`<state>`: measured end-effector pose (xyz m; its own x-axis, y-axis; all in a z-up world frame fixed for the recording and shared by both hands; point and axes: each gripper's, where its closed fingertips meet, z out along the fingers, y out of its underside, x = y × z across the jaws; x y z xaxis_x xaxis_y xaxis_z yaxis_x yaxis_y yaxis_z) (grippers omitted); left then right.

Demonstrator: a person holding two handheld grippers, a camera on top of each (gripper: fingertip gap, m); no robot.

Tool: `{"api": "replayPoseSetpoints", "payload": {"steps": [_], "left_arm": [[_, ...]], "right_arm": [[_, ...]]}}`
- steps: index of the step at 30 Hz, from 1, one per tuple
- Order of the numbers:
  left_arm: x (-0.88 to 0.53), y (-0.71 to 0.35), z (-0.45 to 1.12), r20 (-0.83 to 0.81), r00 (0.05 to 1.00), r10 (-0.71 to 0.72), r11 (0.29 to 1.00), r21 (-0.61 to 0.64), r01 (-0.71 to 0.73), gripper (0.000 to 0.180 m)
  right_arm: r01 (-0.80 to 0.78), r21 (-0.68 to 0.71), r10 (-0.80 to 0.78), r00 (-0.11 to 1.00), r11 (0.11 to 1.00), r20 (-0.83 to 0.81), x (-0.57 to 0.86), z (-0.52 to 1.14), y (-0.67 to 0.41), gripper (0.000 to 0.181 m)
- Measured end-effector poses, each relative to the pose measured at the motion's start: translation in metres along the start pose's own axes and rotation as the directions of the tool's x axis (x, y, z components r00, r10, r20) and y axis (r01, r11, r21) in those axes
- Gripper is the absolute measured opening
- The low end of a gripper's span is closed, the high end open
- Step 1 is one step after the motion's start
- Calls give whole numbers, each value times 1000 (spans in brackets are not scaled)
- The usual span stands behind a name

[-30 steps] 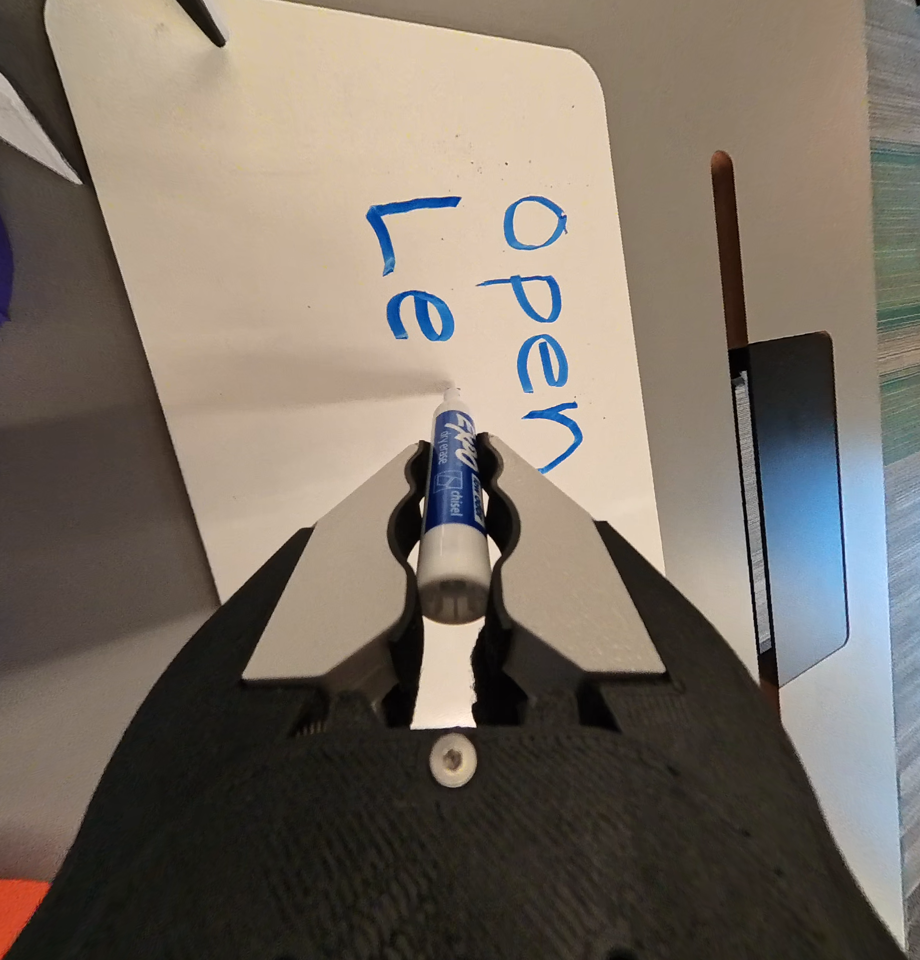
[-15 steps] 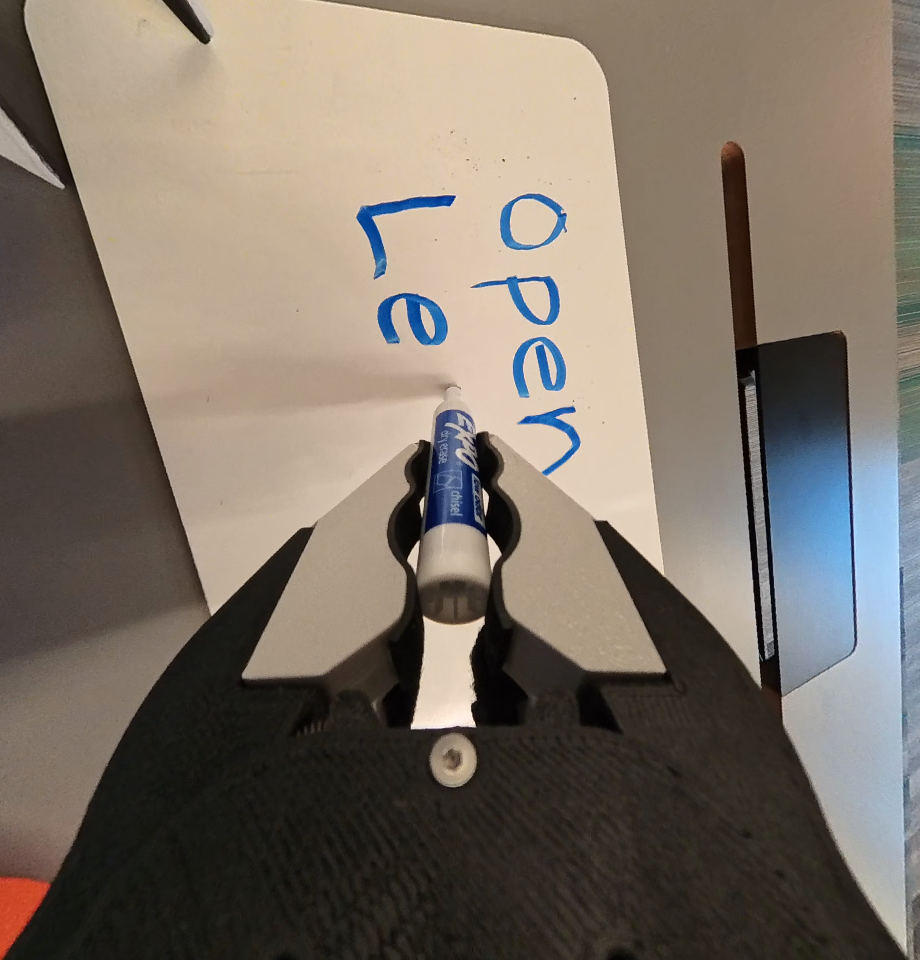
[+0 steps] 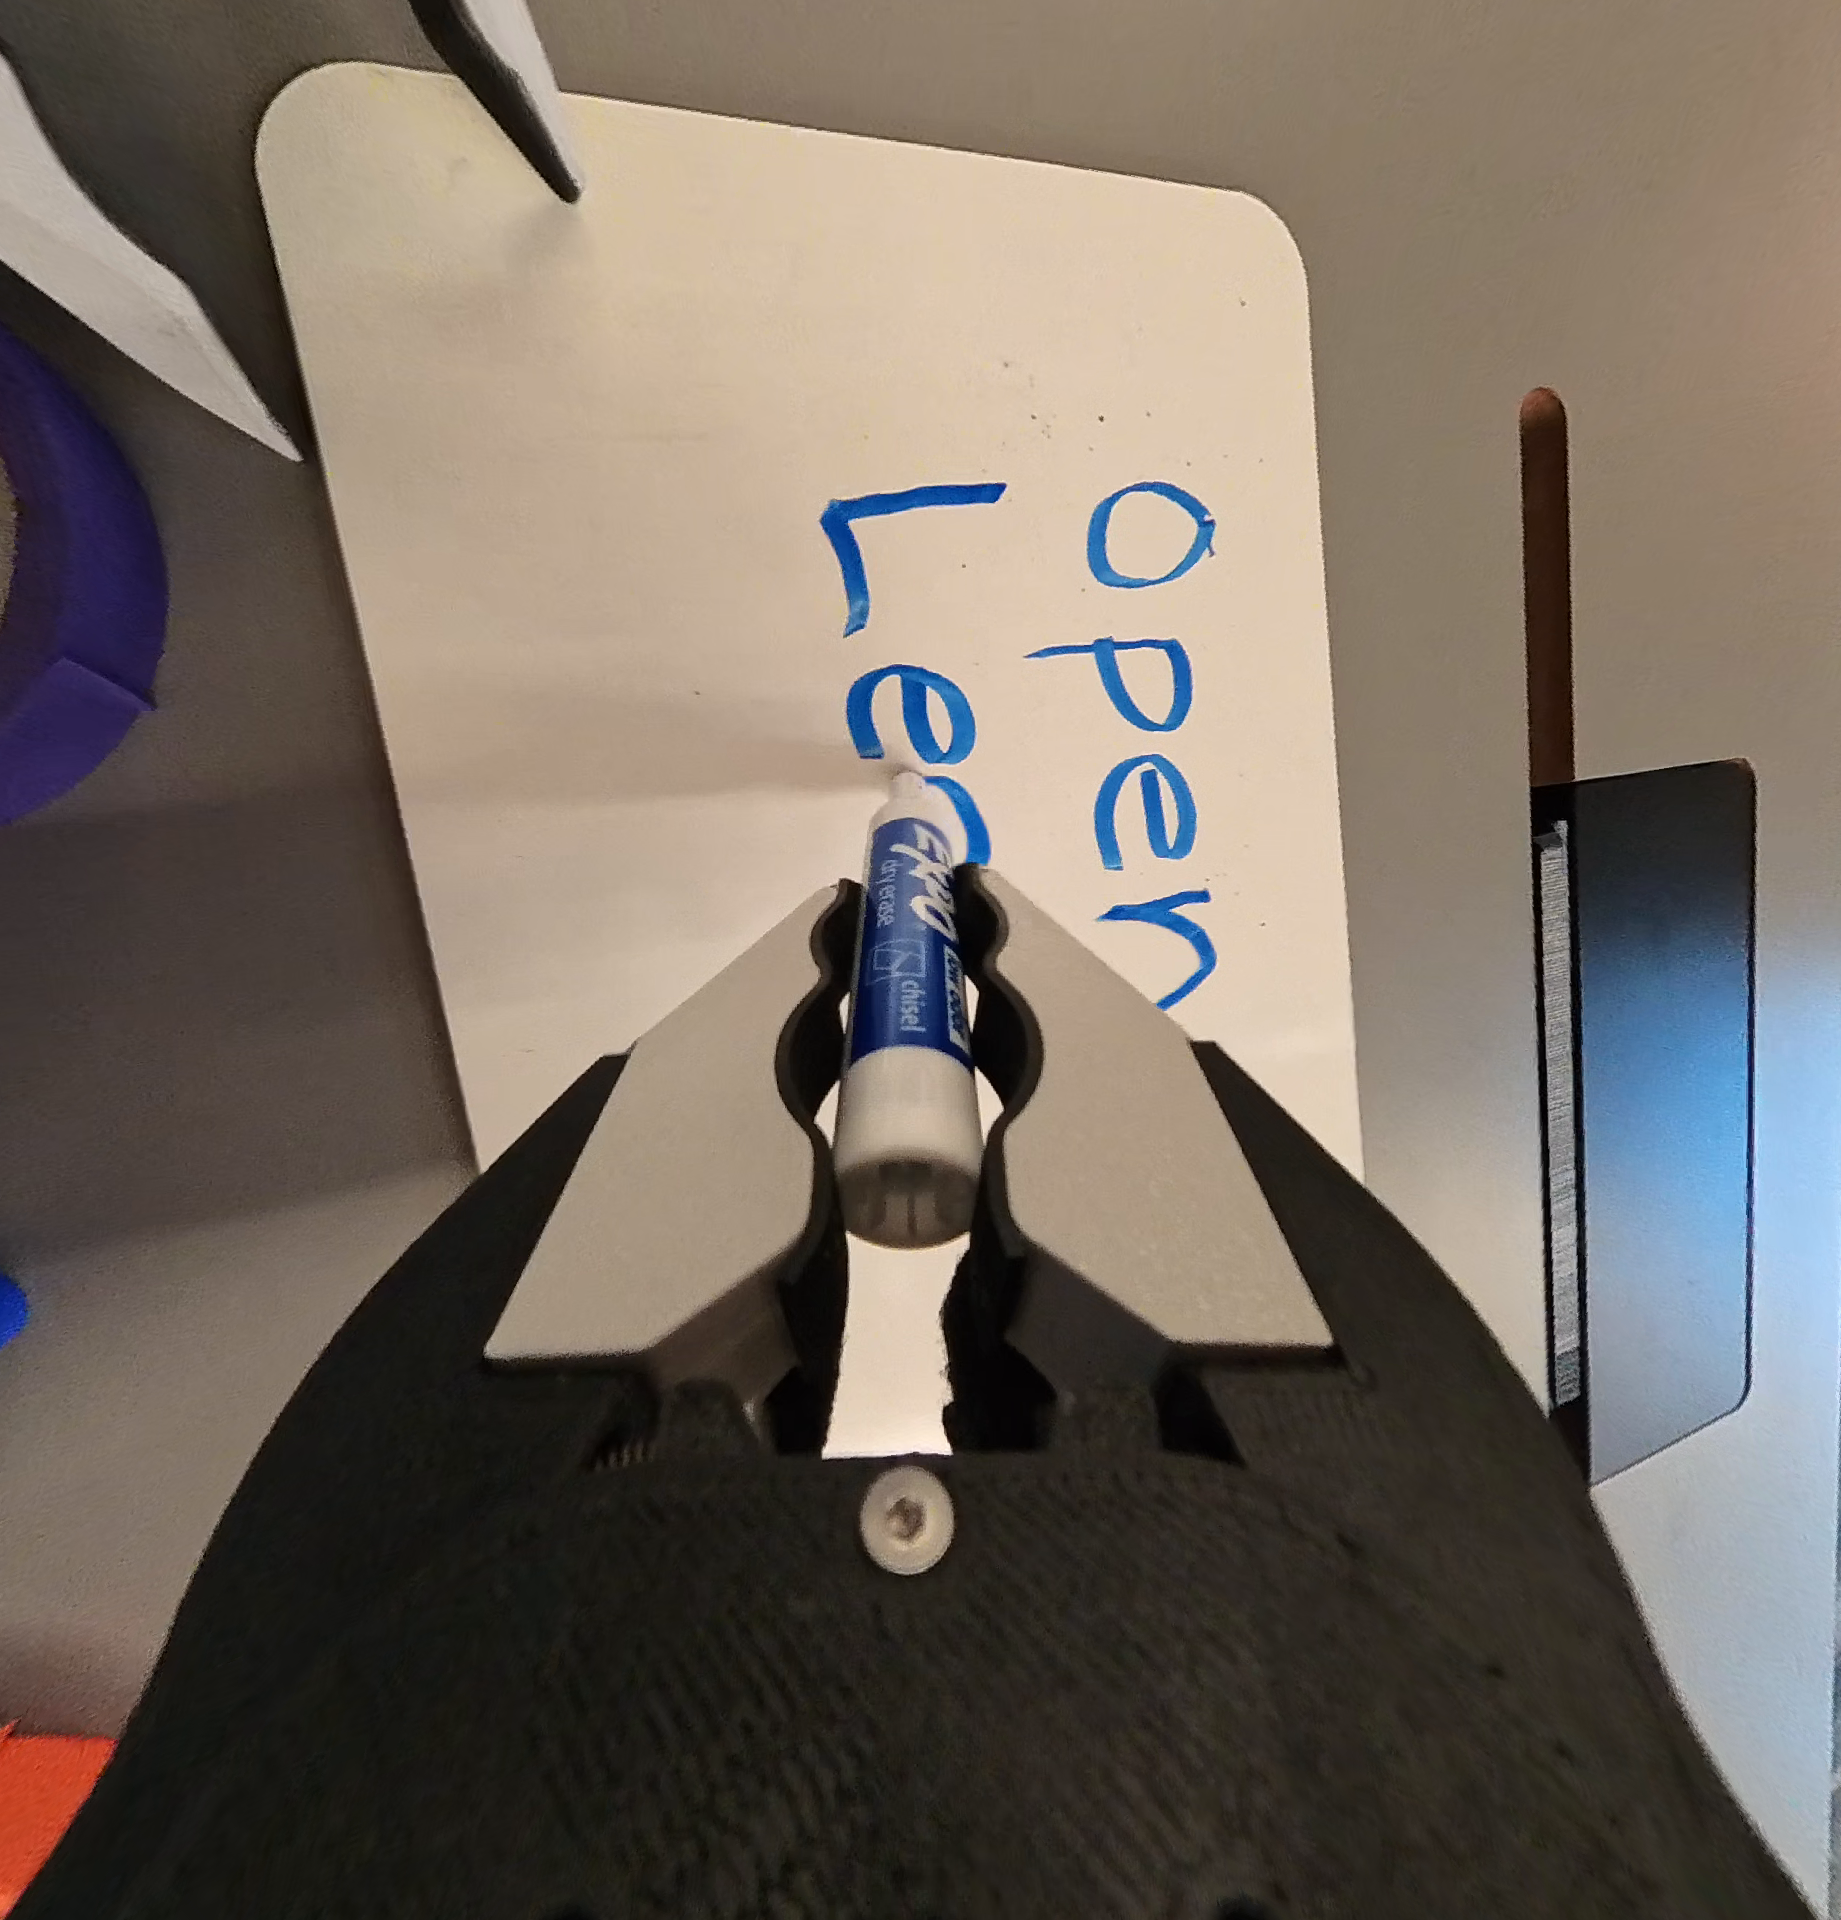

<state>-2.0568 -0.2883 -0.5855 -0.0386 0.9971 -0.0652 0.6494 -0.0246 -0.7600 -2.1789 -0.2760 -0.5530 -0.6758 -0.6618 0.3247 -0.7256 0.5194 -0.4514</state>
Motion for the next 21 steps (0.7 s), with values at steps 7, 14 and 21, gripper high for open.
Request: {"api": "replayPoseSetpoints", "payload": {"steps": [7,14,21], "left_arm": [[0,0,0,2,1000,-1,1000,0,1,67],[0,0,0,4,1000,-2,1000,0,2,67],[0,0,0,5,1000,-3,1000,0,3,67]], "right_arm": [[19,-9,-19,1000,1000,5,-9,-7,6,18],[18,-22,-18,1000,1000,-22,-3,-8,13,18],[51,-37,-52,998,998,-38,9,-6,18,18]]}}
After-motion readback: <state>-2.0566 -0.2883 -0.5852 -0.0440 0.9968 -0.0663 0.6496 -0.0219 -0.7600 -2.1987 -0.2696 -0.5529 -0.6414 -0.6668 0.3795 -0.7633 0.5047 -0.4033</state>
